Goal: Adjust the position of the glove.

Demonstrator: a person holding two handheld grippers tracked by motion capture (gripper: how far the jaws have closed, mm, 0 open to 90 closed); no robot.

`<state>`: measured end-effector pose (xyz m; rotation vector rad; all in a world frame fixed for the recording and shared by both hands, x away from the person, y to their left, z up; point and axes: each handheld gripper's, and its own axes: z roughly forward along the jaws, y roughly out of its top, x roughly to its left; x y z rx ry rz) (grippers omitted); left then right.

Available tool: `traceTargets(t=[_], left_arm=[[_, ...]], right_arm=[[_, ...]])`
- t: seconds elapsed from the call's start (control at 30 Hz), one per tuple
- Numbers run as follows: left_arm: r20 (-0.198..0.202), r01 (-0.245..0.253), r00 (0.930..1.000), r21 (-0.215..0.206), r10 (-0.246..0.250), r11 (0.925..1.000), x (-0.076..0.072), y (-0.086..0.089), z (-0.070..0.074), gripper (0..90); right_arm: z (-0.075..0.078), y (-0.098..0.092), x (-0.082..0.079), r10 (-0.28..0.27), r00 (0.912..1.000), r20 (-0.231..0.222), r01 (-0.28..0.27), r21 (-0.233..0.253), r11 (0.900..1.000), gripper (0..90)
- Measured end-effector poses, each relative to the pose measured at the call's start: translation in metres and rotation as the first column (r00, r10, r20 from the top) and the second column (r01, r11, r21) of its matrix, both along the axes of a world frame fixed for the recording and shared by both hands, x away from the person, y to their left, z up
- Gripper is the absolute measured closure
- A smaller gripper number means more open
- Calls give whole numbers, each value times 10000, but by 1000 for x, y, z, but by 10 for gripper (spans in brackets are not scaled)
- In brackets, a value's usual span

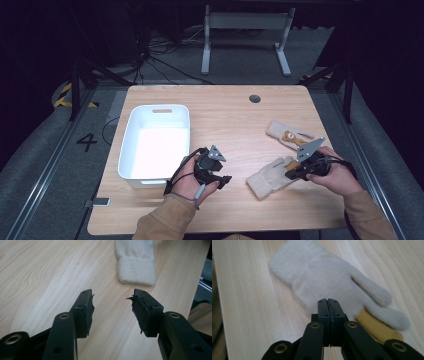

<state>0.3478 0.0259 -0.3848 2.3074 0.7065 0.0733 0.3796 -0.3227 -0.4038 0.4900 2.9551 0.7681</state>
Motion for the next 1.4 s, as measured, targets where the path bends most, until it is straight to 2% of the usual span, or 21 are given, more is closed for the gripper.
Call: traceTargets(t=[0.13,0.37,0.5,0.6,0.8,1.0,1.3,1.4], left_arm=[[-24,91,10000,65,-91,9999,0,-3,-1,521],[-28,153,9999,125,-153,9998,-1,-6,-2,507],[-85,237,9997,207,-235,9995,-1,-7,-2,506],[-66,230,9997,208,-228,9995,-1,-8,-2,502],[-101,227,9997,273,-224,9994,-1,-9,-4,494],[-120,232,9997,290,-229,9993,0,-9,-5,487],[-190,303,9994,355,-296,9989,-1,-12,-7,482],[-209,297,9994,354,-289,9989,-1,-12,-7,482]], right_arm=[[-7,13,-4,634,9976,-275,-637,-103,9979,900],[-18,34,-10,1661,9829,-797,-1690,-305,9852,900],[-22,40,-12,1985,9752,-982,-2039,-482,9778,900],[-24,44,-13,1974,9749,-1033,-2045,-639,9768,900],[-28,50,-13,1898,9800,-596,-1934,-621,9791,900],[-27,59,-14,1606,9869,171,-1603,-198,9869,900],[-30,72,-14,1157,9871,1108,-1186,200,9927,900],[-31,74,-14,965,9858,1372,-1000,187,9948,900]])
